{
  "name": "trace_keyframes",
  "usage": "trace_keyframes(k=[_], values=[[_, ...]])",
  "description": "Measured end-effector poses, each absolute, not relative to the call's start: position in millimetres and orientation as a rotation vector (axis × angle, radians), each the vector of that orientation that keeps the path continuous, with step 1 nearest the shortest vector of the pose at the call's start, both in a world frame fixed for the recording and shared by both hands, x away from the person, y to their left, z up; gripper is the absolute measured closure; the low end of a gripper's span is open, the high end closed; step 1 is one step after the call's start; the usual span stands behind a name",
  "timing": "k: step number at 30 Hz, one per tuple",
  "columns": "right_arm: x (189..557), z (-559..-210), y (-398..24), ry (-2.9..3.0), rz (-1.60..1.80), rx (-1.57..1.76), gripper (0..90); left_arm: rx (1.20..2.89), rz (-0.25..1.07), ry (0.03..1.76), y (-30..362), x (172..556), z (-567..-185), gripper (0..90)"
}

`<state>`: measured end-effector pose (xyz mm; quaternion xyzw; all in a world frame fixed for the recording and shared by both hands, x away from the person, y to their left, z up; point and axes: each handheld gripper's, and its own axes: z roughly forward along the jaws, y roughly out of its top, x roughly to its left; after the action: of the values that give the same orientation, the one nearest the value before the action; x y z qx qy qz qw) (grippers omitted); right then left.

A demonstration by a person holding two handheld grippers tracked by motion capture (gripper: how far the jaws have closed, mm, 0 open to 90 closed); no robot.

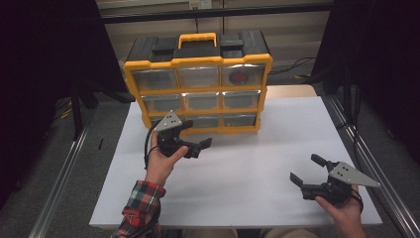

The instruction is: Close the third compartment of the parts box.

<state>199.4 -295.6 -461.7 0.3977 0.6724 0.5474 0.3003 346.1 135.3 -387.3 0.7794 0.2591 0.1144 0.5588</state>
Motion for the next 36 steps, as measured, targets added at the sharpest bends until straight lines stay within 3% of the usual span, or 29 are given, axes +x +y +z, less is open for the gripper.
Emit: trace_keyframes(k=[36], values=[[199, -462, -295, 1.788, 1.449, 1.056, 2.8, 1.741, 0.381, 0.688, 197, 312, -430, 2.3]])
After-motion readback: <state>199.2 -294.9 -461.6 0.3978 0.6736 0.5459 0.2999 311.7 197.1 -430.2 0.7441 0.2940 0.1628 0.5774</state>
